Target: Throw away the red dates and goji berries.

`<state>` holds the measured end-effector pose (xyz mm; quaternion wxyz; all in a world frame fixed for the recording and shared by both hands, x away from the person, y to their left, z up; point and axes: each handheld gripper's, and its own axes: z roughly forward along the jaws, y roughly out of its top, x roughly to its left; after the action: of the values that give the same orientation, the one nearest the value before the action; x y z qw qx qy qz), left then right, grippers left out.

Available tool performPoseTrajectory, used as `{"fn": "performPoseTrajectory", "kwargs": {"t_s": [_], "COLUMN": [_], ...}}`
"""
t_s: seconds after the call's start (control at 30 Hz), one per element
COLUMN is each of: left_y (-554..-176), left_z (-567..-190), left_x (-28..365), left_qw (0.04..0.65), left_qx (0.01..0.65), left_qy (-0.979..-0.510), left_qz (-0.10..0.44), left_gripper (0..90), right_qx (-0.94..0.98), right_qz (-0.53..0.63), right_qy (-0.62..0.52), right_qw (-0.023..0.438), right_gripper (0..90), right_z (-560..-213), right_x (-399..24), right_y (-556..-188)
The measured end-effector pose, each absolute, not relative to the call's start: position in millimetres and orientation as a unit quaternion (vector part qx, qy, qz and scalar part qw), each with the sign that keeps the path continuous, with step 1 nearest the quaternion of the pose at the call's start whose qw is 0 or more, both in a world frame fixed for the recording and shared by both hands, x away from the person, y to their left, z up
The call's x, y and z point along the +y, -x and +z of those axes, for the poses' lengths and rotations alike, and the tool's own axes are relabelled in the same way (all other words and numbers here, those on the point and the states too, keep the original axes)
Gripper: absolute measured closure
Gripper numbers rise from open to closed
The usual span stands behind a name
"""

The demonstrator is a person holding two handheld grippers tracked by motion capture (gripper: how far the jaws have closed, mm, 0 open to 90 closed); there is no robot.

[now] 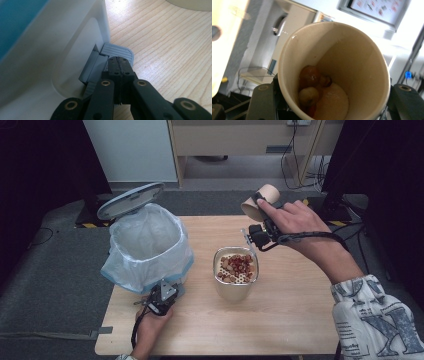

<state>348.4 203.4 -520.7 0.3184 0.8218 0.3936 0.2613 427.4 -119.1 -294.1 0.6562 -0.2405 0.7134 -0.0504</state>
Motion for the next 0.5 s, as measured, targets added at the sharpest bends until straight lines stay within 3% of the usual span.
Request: {"fn": "performPoseTrajectory", "kwargs": {"t_s": [0.07, 0.2, 0.3, 0.5], "left_y": [-348, -348, -348, -348], "left_z": [-521, -521, -521, -521], "left_x": [204, 203, 204, 204], "left_qw": [0.318, 0.319, 0.319, 0.320], "left_qx": [0.394, 0.394, 0.394, 0.394], "left_qy": [-0.822, -0.821, -0.822, -0.821], "left_qz": [0.261, 0.261, 0.260, 0.261], "left_gripper": [89.3, 89.3, 89.3, 89.3], "right_qx": [0.717, 0.718, 0.719, 0.723], "right_qz": [-0.082, -0.045, -0.085, -0.070], "right_qy": [0.291, 0.238, 0.298, 0.264], "right_qw": [0.627, 0.653, 0.622, 0.635], "right_gripper": [36.8, 36.9, 36.8, 36.7], "right_z": [-315, -302, -323, -314], "right_x": [-116, -118, -112, -115], "right_y": [-423, -427, -423, -429]}}
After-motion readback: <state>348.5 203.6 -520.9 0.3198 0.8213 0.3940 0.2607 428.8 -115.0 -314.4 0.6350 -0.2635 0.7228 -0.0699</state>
